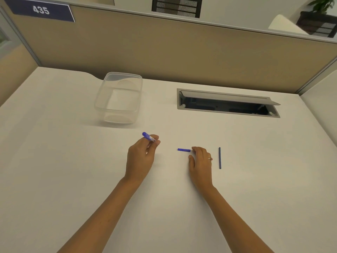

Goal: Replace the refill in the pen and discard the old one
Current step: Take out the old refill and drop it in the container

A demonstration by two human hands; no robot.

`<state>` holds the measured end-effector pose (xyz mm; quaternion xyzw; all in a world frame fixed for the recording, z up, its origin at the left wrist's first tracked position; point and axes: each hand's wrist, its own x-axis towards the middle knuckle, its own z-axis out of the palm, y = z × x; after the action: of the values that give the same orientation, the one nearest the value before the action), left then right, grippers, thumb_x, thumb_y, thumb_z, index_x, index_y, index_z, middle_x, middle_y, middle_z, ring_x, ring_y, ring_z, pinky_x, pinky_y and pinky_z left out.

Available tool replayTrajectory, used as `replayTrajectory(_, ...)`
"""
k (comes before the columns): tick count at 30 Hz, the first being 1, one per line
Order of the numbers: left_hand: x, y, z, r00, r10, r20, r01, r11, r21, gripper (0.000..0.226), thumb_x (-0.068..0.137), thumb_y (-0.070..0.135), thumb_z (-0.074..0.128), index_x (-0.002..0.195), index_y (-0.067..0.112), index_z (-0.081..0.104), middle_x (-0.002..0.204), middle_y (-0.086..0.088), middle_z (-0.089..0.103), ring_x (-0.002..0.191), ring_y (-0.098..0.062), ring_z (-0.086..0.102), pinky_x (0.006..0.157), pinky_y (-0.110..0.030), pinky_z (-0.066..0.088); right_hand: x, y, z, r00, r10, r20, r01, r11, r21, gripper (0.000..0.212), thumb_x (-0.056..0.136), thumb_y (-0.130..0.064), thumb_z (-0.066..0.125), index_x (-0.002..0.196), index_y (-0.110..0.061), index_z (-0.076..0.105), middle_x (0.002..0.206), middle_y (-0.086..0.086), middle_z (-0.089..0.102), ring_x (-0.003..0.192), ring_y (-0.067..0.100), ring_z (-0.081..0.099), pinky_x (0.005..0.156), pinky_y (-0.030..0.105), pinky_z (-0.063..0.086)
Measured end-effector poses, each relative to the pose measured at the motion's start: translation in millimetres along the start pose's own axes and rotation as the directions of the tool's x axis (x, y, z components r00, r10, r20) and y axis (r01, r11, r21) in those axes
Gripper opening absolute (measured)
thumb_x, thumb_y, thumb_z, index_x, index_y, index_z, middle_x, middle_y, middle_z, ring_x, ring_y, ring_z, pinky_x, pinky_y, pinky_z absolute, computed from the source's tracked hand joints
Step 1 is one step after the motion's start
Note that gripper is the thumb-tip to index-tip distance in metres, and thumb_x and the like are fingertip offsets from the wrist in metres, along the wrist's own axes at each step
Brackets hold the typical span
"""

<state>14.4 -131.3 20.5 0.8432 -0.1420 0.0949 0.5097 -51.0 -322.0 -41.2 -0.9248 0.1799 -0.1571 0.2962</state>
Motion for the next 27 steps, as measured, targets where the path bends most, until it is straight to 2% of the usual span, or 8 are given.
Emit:
replayTrajectory(6, -11, -15, 3, 0.984, -0.135, 0.116, 0.129, 0.990, 0.059, 0.015, 0.091, 0.017, 0.057, 0.096, 0.009, 0.069, 0.084, -0.005, 0.074, 0.079, -0.019, 0.069, 0.073, -0.026, 0.050, 0, 1, 0, 1.000, -0.009, -0.007, 0.009, 1.000, 0.004, 0.027, 0.089, -0.001, 0.052, 0.116, -0.004, 0.055, 0.120, 0.012, 0.059, 0.108, 0.030, 0.053, 0.093, 0.039, 0.040)
replayTrajectory(9, -7, -8, -1, 0.996, -0.091, 0.022, 0.091, 0.996, -0.003, 0.011, 0.090, 0.018, 0.059, 0.094, 0.014, 0.069, 0.078, 0.015, 0.067, 0.076, 0.000, 0.064, 0.068, -0.010, 0.044, 0, 2, 0, 1.000, -0.016, -0.011, 0.016, 1.000, -0.005, 0.027, 0.089, -0.002, 0.052, 0.115, -0.005, 0.055, 0.119, 0.011, 0.059, 0.107, 0.030, 0.053, 0.091, 0.036, 0.039)
replayTrajectory(12, -3, 2, -2, 0.997, -0.009, -0.075, 0.003, 0.997, -0.082, 0.014, 0.091, 0.023, 0.056, 0.097, 0.016, 0.067, 0.092, 0.030, 0.060, 0.084, 0.014, 0.059, 0.070, -0.008, 0.045, 0, 3, 1, 1.000, -0.018, -0.014, 0.018, 1.000, -0.014, 0.027, 0.089, -0.002, 0.052, 0.115, -0.006, 0.055, 0.119, 0.011, 0.059, 0.106, 0.030, 0.053, 0.089, 0.031, 0.034)
replayTrajectory(15, -8, -3, 3, 0.999, -0.026, -0.031, 0.024, 0.997, -0.079, 0.017, 0.093, 0.021, 0.053, 0.101, 0.015, 0.067, 0.099, 0.015, 0.067, 0.091, 0.001, 0.063, 0.077, -0.012, 0.047, 0, 3, 2, 1.000, -0.016, -0.016, 0.016, 1.000, -0.014, 0.026, 0.089, -0.003, 0.052, 0.115, -0.006, 0.055, 0.119, 0.010, 0.059, 0.105, 0.030, 0.053, 0.089, 0.031, 0.035)
replayTrajectory(18, -16, -16, 13, 0.959, -0.218, 0.182, 0.209, 0.976, 0.067, 0.014, 0.092, 0.012, 0.053, 0.095, 0.013, 0.067, 0.089, -0.004, 0.074, 0.085, -0.020, 0.068, 0.077, -0.028, 0.049, 0, 3, 2, 1.000, -0.024, -0.017, 0.023, 0.999, -0.025, 0.026, 0.089, -0.003, 0.052, 0.114, -0.006, 0.055, 0.118, 0.011, 0.059, 0.104, 0.030, 0.054, 0.088, 0.032, 0.036)
replayTrajectory(20, -17, -21, 15, 0.944, -0.267, 0.196, 0.252, 0.963, 0.098, 0.013, 0.091, 0.012, 0.053, 0.093, 0.014, 0.066, 0.084, -0.002, 0.073, 0.081, -0.022, 0.068, 0.073, -0.029, 0.049, 0, 3, 2, 1.000, -0.023, -0.013, 0.022, 0.999, -0.028, 0.026, 0.089, -0.003, 0.052, 0.114, -0.006, 0.055, 0.118, 0.011, 0.059, 0.104, 0.030, 0.054, 0.088, 0.031, 0.035)
replayTrajectory(24, -8, -16, 9, 0.959, -0.252, 0.129, 0.250, 0.968, 0.034, 0.010, 0.089, 0.019, 0.058, 0.093, 0.018, 0.067, 0.076, 0.014, 0.067, 0.075, -0.004, 0.064, 0.065, -0.005, 0.041, 0, 3, 1, 1.000, -0.022, -0.013, 0.022, 0.999, -0.034, 0.026, 0.089, -0.003, 0.052, 0.114, -0.006, 0.055, 0.118, 0.011, 0.059, 0.104, 0.031, 0.053, 0.087, 0.033, 0.036)
replayTrajectory(27, -1, -5, -2, 0.978, -0.206, 0.011, 0.206, 0.972, -0.117, 0.010, 0.089, 0.024, 0.061, 0.096, 0.021, 0.067, 0.081, 0.023, 0.066, 0.079, 0.011, 0.062, 0.070, -0.003, 0.044, 0, 3, 2, 1.000, -0.021, -0.012, 0.020, 0.999, -0.036, 0.026, 0.089, -0.003, 0.052, 0.114, -0.006, 0.055, 0.118, 0.011, 0.059, 0.104, 0.031, 0.053, 0.088, 0.033, 0.036)
